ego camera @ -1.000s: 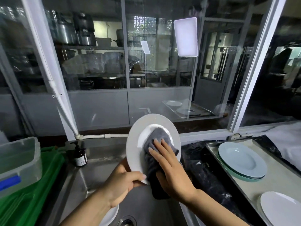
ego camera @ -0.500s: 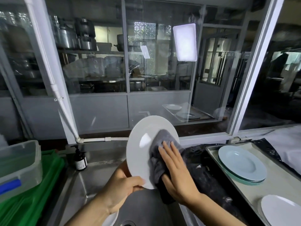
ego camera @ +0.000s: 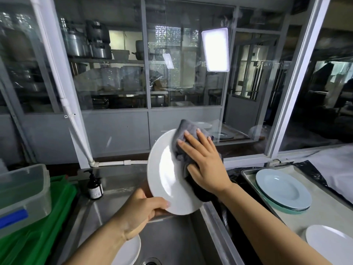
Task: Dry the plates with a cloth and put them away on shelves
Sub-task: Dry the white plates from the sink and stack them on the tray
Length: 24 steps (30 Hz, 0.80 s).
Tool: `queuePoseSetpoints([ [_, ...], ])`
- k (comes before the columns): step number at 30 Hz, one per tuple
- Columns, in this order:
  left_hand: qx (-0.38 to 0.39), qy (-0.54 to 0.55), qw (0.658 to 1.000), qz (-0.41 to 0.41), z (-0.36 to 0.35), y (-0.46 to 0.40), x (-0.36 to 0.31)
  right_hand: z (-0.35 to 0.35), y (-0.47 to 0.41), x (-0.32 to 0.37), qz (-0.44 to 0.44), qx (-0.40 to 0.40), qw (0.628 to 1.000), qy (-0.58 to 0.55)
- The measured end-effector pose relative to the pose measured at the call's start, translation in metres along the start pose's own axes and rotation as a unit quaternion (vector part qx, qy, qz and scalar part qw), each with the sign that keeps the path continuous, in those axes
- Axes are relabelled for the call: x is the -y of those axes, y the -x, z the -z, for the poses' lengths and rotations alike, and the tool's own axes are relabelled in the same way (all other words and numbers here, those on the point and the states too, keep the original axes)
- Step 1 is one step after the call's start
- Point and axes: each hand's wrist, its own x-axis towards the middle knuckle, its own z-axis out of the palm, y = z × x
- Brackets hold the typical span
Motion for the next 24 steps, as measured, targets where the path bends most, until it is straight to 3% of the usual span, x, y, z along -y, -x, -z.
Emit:
queuePoseSetpoints([
  [5,-0.01,0.01,1.0,0.005,0.018,-0.004,-0.011,-0.01,0.021,0.002,-0.058,0.005,0.998,-0.028],
  [10,0.013,-0.007,1.0,-0.02,0.015,-0.011,-0.021,0.0,-0.011,0.016,-0.096,0.004,0.992,-0.079],
  [20,0.023,0.03,0.998,-0.05,0.025,-0.016,-0.033,-0.011,-0.008,0.063,0.106,0.084,0.984,-0.113],
  [24,0.001,0.056,0.997,-0.052,0.035,-0.013,-0.032,-0.016,0.011,0.051,0.127,0.105,0.982,-0.09],
])
